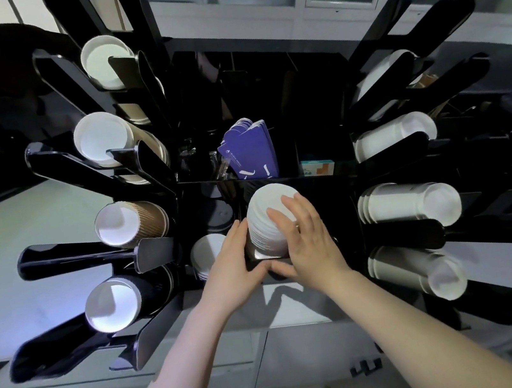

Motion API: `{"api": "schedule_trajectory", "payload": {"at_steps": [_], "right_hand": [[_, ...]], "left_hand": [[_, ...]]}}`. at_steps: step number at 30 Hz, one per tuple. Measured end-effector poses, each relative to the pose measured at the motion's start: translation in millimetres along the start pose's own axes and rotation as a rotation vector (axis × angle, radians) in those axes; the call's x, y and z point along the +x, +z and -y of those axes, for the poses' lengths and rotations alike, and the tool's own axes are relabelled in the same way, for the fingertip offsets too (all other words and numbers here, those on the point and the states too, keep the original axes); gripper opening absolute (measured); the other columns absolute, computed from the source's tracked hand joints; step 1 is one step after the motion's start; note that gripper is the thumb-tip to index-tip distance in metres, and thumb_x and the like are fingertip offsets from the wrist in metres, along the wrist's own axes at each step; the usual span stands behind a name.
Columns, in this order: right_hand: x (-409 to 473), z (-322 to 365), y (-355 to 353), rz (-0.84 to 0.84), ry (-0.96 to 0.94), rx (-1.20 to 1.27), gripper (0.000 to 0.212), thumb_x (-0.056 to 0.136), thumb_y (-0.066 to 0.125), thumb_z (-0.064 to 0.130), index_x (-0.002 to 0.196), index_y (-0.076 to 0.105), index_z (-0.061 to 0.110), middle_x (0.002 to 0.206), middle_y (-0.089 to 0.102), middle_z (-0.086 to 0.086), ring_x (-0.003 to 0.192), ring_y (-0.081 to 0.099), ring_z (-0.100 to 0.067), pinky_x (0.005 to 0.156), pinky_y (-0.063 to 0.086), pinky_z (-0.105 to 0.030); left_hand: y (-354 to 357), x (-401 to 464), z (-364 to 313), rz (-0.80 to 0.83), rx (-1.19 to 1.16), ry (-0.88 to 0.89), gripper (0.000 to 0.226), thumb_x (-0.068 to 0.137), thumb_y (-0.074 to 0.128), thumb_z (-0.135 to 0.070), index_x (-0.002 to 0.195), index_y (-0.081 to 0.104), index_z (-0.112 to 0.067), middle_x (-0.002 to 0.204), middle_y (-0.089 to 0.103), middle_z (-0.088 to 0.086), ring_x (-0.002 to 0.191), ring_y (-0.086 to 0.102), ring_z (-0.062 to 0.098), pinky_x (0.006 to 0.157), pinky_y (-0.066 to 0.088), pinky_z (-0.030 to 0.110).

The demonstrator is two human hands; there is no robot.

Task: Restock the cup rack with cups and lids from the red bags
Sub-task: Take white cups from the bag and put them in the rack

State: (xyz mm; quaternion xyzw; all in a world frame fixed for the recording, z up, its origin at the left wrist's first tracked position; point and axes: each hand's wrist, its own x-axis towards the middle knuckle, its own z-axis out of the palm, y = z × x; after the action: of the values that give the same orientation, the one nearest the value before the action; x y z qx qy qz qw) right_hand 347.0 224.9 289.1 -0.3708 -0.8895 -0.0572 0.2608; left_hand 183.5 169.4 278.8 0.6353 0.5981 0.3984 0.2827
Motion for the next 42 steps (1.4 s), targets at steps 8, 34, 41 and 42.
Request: {"api": "schedule_trajectory", "payload": {"at_steps": [8, 34, 41, 42], "right_hand": [[-1.8, 8.6, -6.1, 0.117, 0.111, 0.18, 0.047, 0.083, 0.069, 0.011, 0.128, 0.055, 0.006, 0.144, 0.042, -0.013, 0.14, 0.029, -0.03, 0.108, 0.038, -0.042], [16.9, 14.2, -30.1, 0.134, 0.171, 0.241, 0.033, 0.093, 0.051, 0.008, 0.123, 0.065, 0.011, 0.141, 0.05, -0.008, 0.138, 0.034, -0.03, 0.114, 0.023, -0.049], [16.7, 10.0, -78.1, 0.043, 0.256, 0.346, 0.037, 0.094, 0.055, 0.016, 0.131, 0.057, 0.017, 0.137, 0.055, 0.003, 0.135, 0.037, -0.014, 0.111, 0.021, -0.022], [16.6, 7.5, -89.3, 0.019, 0.276, 0.374, 0.037, 0.093, 0.057, 0.017, 0.13, 0.058, 0.017, 0.135, 0.056, 0.004, 0.133, 0.04, -0.013, 0.11, 0.024, -0.022]], "left_hand": [[0.7, -6.9, 5.7, -0.062, -0.055, -0.115, 0.087, 0.081, 0.069, -0.017, 0.15, 0.016, -0.029, 0.142, 0.038, -0.023, 0.131, 0.042, 0.008, 0.104, 0.037, 0.026], [-14.4, -21.5, -32.8, -0.067, 0.145, 0.013, 0.076, 0.086, 0.062, -0.01, 0.15, 0.022, -0.021, 0.158, 0.017, -0.004, 0.142, 0.011, -0.001, 0.112, 0.019, 0.018], [-22.9, -2.8, -84.6, -0.111, 0.374, 0.147, 0.064, 0.094, 0.054, -0.028, 0.15, 0.024, -0.018, 0.158, 0.018, 0.004, 0.146, 0.016, 0.022, 0.117, 0.018, 0.037], [-23.1, 0.4, -94.0, -0.109, 0.409, 0.173, 0.065, 0.094, 0.054, -0.028, 0.15, 0.023, -0.017, 0.158, 0.018, 0.004, 0.146, 0.016, 0.024, 0.116, 0.018, 0.037]]}}
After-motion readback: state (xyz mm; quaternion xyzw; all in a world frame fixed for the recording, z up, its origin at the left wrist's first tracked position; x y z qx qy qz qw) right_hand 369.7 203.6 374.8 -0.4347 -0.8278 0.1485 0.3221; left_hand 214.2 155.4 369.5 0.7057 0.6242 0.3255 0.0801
